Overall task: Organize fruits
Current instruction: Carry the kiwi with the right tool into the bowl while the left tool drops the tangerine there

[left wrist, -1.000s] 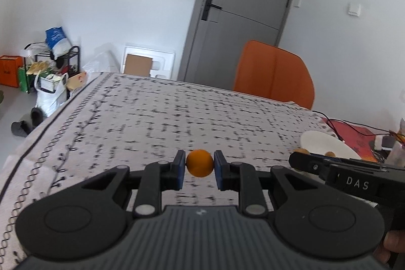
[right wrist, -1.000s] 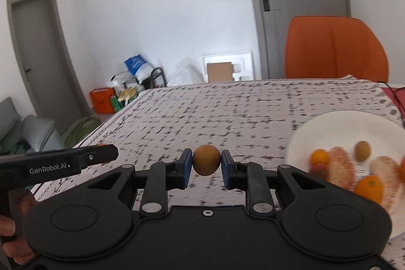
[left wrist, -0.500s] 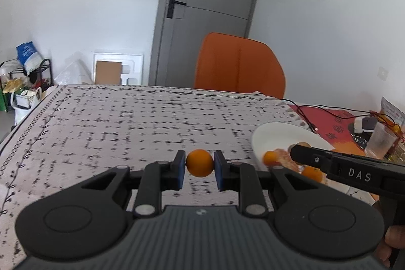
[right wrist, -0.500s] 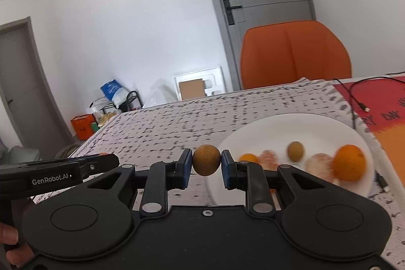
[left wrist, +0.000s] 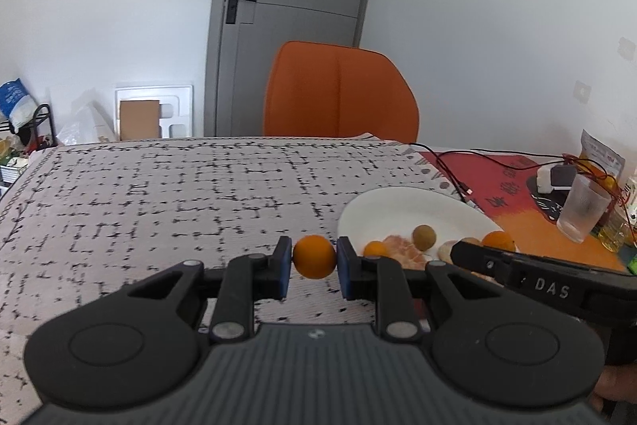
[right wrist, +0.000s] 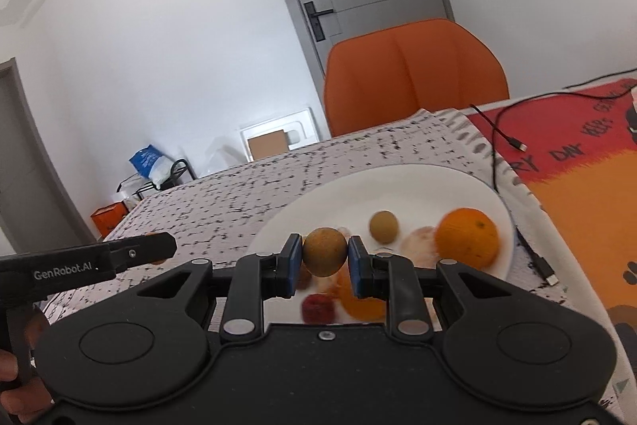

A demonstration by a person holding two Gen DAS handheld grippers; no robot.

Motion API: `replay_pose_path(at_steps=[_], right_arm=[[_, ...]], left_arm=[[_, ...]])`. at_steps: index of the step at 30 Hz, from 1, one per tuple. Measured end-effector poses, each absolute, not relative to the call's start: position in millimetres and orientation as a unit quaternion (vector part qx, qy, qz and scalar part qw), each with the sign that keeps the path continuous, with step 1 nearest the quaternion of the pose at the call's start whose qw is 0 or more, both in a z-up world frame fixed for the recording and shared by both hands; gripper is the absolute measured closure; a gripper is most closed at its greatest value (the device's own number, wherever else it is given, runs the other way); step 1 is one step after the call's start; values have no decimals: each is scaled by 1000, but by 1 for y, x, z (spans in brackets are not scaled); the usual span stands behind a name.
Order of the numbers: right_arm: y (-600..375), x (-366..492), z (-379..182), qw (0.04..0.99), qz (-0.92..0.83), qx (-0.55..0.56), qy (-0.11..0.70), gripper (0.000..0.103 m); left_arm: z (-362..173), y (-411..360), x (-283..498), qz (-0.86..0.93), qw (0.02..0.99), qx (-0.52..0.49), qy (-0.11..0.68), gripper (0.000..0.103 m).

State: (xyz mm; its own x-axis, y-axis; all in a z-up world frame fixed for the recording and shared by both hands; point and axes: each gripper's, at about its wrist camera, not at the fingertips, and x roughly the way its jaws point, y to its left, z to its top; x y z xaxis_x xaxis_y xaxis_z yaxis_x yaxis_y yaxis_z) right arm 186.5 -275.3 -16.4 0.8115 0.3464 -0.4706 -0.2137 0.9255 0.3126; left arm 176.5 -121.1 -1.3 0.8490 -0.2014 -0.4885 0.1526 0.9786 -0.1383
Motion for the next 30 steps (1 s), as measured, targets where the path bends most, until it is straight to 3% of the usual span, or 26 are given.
replay_pose_path(at_steps=[10,15,30], right_arm=[[-295,199,-28,942,127,146,276,79],[-307,201,-29,942,118,163,268,65],[-312,189,-27,940,123,165,273,65]], left_arm=[[-5,-146,194,-116,954,-34,273,81],[-11,-158,201,-127,951,-31,281,81],[-13,-168,203,-130,948,-21,289,76]])
